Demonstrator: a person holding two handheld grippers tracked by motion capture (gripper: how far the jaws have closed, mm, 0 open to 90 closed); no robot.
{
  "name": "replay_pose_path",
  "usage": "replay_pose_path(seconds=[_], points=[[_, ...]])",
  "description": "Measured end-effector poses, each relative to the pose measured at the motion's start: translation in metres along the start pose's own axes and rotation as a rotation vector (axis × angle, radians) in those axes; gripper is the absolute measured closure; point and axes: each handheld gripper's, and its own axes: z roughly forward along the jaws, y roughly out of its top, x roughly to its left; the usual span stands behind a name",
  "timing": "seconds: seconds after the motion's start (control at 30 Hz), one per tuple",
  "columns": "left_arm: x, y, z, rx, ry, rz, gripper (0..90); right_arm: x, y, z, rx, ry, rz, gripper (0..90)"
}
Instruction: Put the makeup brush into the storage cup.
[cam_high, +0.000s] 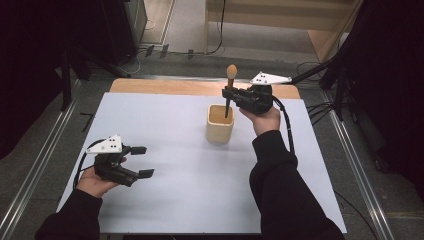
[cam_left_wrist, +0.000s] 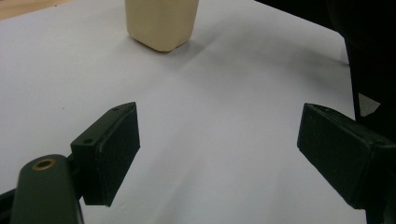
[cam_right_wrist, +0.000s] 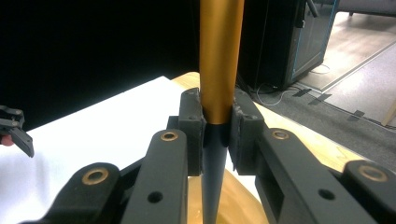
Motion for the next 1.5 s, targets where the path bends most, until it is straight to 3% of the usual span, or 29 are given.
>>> replay_pose_path(seconds=[0.43,1.03,1.5], points=[[0.0,0.0,-0.001,0.002,0.002,0.002,14.1,0.005,-0.01,0.01,0.004,0.007,-0.004,78.6],[0.001,0.0,0.001,0.006,-0.002,-0.004,14.1,0.001,-0.034,0.011,0.023,0.002,0.034,78.4],[0.001,0.0,0.0,0.002,-0.002,-0.004,14.1,-0.001,-0.035,0.007,0.046,-0.004,0.038,78.2]])
